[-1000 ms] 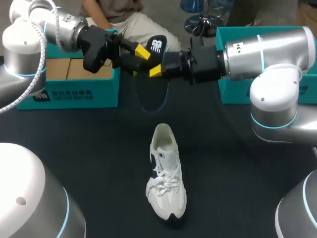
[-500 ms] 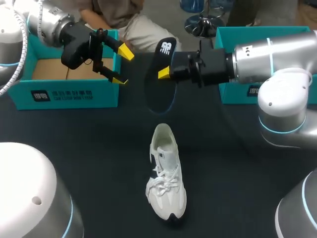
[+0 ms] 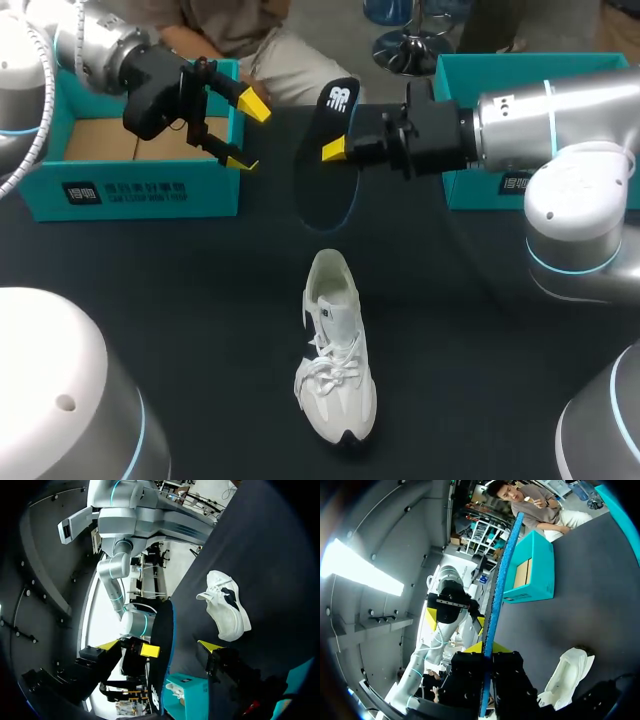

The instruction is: Take the shoe out of the shoebox, open the shoe tongue, remove and reinsert the insole, then place the shoe into the shoebox

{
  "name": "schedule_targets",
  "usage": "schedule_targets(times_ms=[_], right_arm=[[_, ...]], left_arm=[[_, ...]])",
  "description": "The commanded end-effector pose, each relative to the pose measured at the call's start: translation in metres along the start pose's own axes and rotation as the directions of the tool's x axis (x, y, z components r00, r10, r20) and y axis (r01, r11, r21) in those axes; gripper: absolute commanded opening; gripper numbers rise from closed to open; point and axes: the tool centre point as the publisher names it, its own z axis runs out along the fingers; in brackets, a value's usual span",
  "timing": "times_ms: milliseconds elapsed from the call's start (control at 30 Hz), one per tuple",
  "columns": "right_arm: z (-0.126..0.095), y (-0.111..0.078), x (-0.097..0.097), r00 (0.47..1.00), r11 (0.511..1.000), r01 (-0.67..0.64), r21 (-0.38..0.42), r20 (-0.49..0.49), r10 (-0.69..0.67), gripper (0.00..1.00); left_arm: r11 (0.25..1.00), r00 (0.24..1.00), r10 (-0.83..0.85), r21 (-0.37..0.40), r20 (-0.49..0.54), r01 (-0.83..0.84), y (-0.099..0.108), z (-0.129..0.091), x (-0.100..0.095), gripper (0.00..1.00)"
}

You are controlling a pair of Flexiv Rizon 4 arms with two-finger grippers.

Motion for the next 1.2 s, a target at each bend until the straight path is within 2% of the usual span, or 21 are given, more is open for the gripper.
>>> schedule_targets(times_ms=[33, 200, 267, 333, 367, 467, 567, 700, 800, 967, 1167, 1200], right_arm=[[0.002, 0.0, 0.001, 1.0, 1.0, -0.001, -0.001, 0.003, 0.001, 0.0], [0.002, 0.0, 0.001, 1.0, 1.0, -0.001, -0.001, 0.003, 0.001, 0.0], [0.002, 0.0, 0.001, 1.0, 1.0, -0.001, -0.001, 0.003, 0.001, 0.0], [0.002, 0.0, 0.001, 1.0, 1.0, -0.001, -0.001, 0.003, 0.001, 0.0], [0.002, 0.0, 0.001, 1.0, 1.0, -0.001, -0.001, 0.003, 0.001, 0.0], [0.002, 0.0, 0.001, 1.0, 1.0, -0.001, -0.001, 0.003, 0.001, 0.0], [0.002, 0.0, 0.001, 1.0, 1.0, -0.001, -0.001, 0.003, 0.001, 0.0], [0.002, 0.0, 0.001, 1.0, 1.0, -0.001, -0.001, 0.003, 0.001, 0.0], [0.002, 0.0, 0.001, 1.0, 1.0, -0.001, -0.001, 0.003, 0.001, 0.0], [0.002, 0.0, 0.001, 1.0, 1.0, -0.001, -0.001, 0.003, 0.001, 0.0], [0.002, 0.0, 0.001, 1.0, 1.0, -0.001, -0.001, 0.003, 0.001, 0.0], [0.002, 0.0, 0.001, 1.0, 1.0, -0.001, -0.001, 0.003, 0.001, 0.0]], left_arm=[[1.0, 1.0, 0.0, 0.0, -0.002, 0.0, -0.001, -0.001, 0.0, 1.0], [1.0, 1.0, 0.0, 0.0, -0.002, 0.0, -0.001, -0.001, 0.0, 1.0], [0.998, 0.998, -0.053, -0.02, -0.025, 0.053, -0.003, 0.003, -0.001, 1.0], [0.993, 0.993, -0.106, -0.065, -0.048, 0.102, -0.006, 0.004, 0.0, 1.0], [0.992, 0.992, -0.119, -0.056, -0.046, 0.116, -0.009, 0.003, 0.001, 1.0], [0.978, 0.979, -0.19, -0.1, -0.075, 0.182, -0.016, 0.0, 0.004, 1.0], [0.961, 0.959, -0.247, -0.163, -0.137, 0.224, -0.027, -0.004, 0.007, 1.0], [0.923, 0.908, -0.353, -0.241, -0.224, 0.3, -0.043, -0.014, 0.018, 1.0], [0.893, 0.866, -0.427, -0.269, -0.26, 0.36, -0.054, -0.02, 0.032, 1.0], [0.85, 0.804, -0.52, -0.273, -0.289, 0.451, -0.068, -0.027, 0.048, 1.0], [0.745, 0.686, -0.662, -0.37, -0.302, 0.556, -0.078, -0.042, 0.068, 1.0], [0.727, 0.665, -0.68, -0.407, -0.31, 0.553, -0.079, -0.046, 0.074, 1.0]])
